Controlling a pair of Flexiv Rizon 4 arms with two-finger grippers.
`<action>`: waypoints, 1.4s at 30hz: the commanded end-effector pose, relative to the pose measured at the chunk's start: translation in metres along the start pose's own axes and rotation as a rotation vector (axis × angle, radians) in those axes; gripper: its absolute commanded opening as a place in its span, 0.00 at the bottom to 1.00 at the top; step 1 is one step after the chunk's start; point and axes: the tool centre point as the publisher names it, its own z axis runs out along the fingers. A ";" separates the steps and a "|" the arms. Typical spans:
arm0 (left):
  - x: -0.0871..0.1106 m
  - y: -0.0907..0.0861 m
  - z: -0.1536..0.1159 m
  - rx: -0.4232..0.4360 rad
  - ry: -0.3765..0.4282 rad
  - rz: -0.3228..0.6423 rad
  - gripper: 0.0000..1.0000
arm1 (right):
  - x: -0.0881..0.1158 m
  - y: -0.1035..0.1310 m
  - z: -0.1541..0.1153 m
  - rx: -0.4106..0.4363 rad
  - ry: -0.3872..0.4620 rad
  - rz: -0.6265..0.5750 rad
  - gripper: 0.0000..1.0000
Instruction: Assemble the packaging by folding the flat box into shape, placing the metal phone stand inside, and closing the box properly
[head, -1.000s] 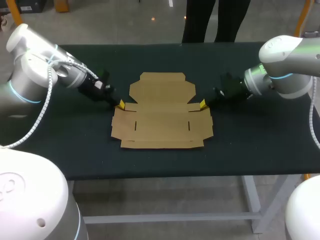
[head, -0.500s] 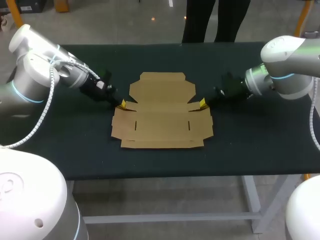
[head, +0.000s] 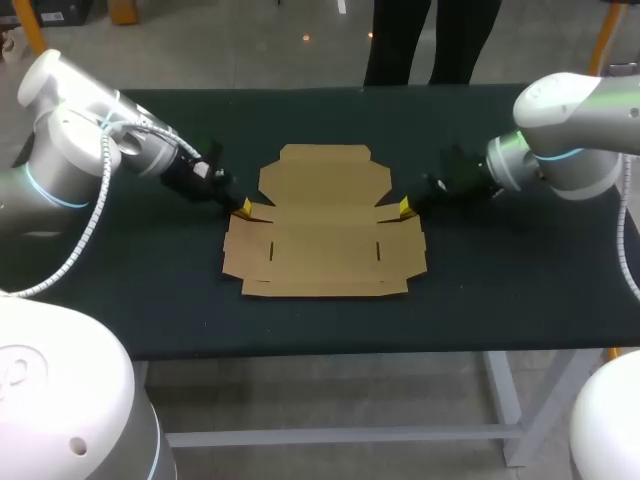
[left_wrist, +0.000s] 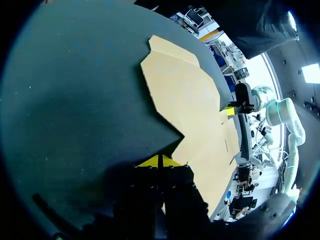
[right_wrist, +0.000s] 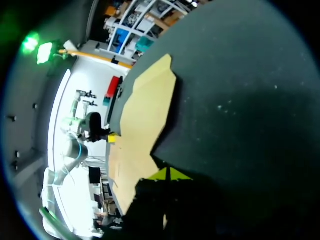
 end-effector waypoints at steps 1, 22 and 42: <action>0.003 -0.001 0.001 -0.002 -0.001 0.004 0.00 | 0.001 0.003 0.003 0.006 0.001 0.001 0.00; 0.019 -0.007 0.002 0.005 -0.111 -0.001 0.00 | 0.024 0.001 0.004 -0.024 -0.103 -0.012 0.00; 0.028 -0.005 0.003 0.023 -0.220 -0.071 0.00 | 0.027 0.002 0.007 -0.029 -0.175 0.004 0.00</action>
